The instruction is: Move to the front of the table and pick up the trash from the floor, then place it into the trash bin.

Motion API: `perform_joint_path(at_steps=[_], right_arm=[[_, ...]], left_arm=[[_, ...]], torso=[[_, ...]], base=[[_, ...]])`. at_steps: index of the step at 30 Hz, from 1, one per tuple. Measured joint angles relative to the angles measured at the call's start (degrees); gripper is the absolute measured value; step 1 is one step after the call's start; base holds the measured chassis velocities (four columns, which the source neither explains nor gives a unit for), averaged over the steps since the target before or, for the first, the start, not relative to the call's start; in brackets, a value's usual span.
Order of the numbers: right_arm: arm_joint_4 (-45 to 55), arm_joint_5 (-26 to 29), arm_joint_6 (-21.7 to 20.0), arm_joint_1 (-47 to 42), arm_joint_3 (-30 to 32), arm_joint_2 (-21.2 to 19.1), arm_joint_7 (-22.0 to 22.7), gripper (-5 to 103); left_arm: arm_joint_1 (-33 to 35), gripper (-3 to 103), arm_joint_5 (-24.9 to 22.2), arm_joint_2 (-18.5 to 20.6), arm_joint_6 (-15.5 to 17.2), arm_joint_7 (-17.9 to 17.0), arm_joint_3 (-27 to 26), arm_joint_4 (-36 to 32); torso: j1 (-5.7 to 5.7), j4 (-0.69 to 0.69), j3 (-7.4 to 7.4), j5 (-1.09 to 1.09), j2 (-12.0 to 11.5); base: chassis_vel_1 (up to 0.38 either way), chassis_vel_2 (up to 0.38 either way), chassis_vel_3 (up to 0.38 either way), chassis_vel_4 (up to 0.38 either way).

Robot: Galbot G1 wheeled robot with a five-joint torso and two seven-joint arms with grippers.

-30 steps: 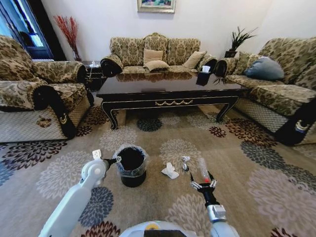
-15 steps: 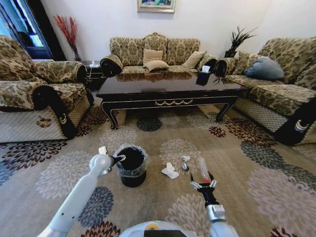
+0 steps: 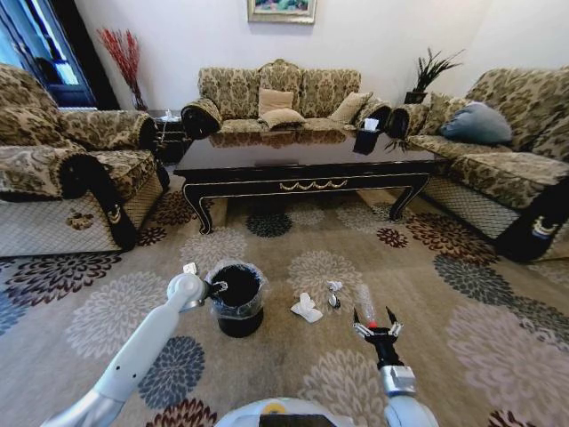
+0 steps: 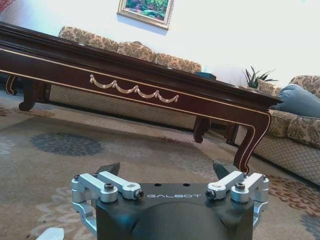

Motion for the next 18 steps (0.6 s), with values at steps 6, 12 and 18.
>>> perform_joint_path(at_steps=[6, 12, 18], right_arm=[[-0.4, 0.0, -0.1, 0.6, -0.2, -0.2, 0.2, 100], [-0.7, 0.1, -0.1, 1.3, -0.4, -0.5, 0.7, 100], [-0.7, 0.1, -0.1, 1.2, -0.4, -0.8, 0.7, 100]], left_arm=[[1.4, 35, -0.2, 0.1, 0.0, 0.0, -1.0, -1.3], [2.5, 14, -0.5, 0.8, 0.3, -0.5, -1.5, -2.5], [4.5, 2, -0.5, 1.3, 0.4, -0.5, -2.9, -4.7]], torso=[[0.00, -0.03, 0.00, -0.02, 0.0], [0.00, -0.03, 0.02, -0.03, 0.0], [0.01, -0.02, 0.02, -0.04, 0.0]], base=[[0.000, 0.000, 0.000, 0.000], [0.000, 0.000, 0.000, 0.000], [0.000, 0.000, 0.000, 0.000]])
